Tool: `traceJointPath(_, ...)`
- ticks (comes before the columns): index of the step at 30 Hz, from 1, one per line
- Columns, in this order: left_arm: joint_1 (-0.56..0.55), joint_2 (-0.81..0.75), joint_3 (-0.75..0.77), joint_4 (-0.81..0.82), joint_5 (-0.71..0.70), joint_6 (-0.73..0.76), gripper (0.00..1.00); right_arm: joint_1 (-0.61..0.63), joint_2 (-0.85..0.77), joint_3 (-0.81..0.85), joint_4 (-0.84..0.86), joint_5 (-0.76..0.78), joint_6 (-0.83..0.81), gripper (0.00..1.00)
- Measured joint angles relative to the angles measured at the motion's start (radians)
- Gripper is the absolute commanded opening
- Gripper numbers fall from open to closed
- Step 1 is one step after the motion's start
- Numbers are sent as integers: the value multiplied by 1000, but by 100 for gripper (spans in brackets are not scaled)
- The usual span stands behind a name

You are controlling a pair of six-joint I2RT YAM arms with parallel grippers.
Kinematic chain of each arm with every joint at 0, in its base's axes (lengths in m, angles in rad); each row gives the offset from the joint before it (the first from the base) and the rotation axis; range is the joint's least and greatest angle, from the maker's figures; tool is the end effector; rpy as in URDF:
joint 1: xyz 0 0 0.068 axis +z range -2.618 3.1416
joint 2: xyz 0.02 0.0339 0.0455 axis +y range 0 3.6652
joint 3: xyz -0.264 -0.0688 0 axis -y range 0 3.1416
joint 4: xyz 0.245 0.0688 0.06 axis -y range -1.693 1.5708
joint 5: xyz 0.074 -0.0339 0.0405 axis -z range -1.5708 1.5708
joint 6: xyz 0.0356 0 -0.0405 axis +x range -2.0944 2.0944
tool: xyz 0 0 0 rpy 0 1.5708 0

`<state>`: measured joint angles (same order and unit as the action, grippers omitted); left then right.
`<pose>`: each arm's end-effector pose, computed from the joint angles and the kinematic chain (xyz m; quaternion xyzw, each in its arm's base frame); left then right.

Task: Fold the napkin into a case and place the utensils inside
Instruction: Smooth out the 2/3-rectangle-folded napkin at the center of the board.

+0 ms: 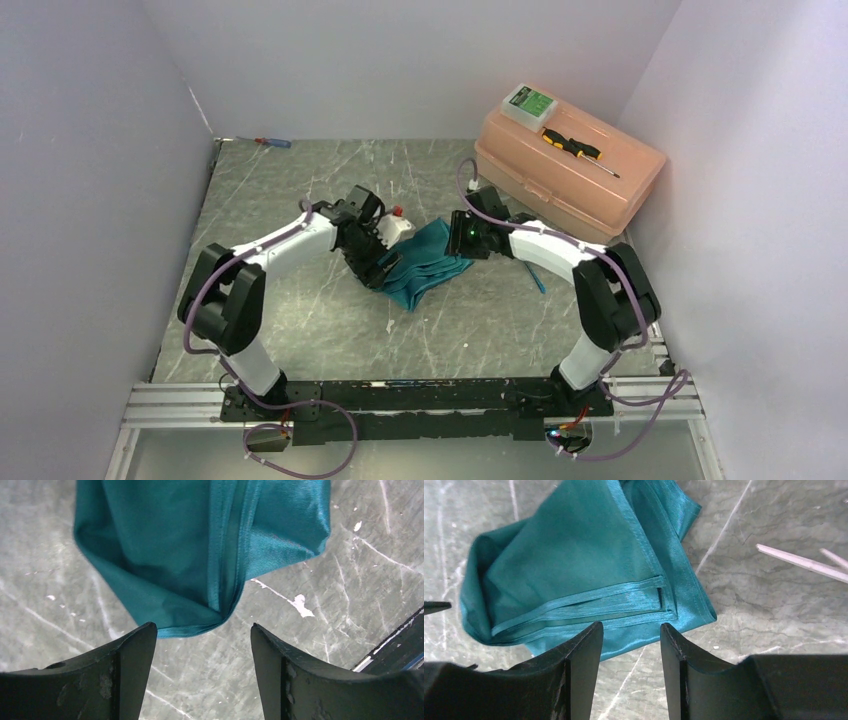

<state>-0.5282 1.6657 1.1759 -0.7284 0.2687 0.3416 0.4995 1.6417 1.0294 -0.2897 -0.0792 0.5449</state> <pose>0.2775 -0.1729 0.2123 0.4324 0.8749 -0.1475 0.1608 0.2985 0.1661 0.1992 0.0084 0.9439 0.1960 0.2656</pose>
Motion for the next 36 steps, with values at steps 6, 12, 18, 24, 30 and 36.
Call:
traceJointPath(6,-40,22,-24,27,-1,-7,73,-29,115,2,2,-34,5,49)
traceJointPath(12,-49,25,-44,41,-13,-6,65,-48,132,14,25,-41,6,44)
traceJointPath(18,-63,37,-52,58,-34,-5,63,-69,153,14,69,-77,19,39)
traceJointPath(24,-67,40,-71,71,-41,-5,53,-78,167,12,106,-114,31,32)
traceJointPath(30,-68,61,-76,78,-47,-7,44,-78,188,14,129,-142,35,19)
traceJointPath(36,-69,67,-76,82,-45,-8,41,-78,214,50,127,-147,30,0)
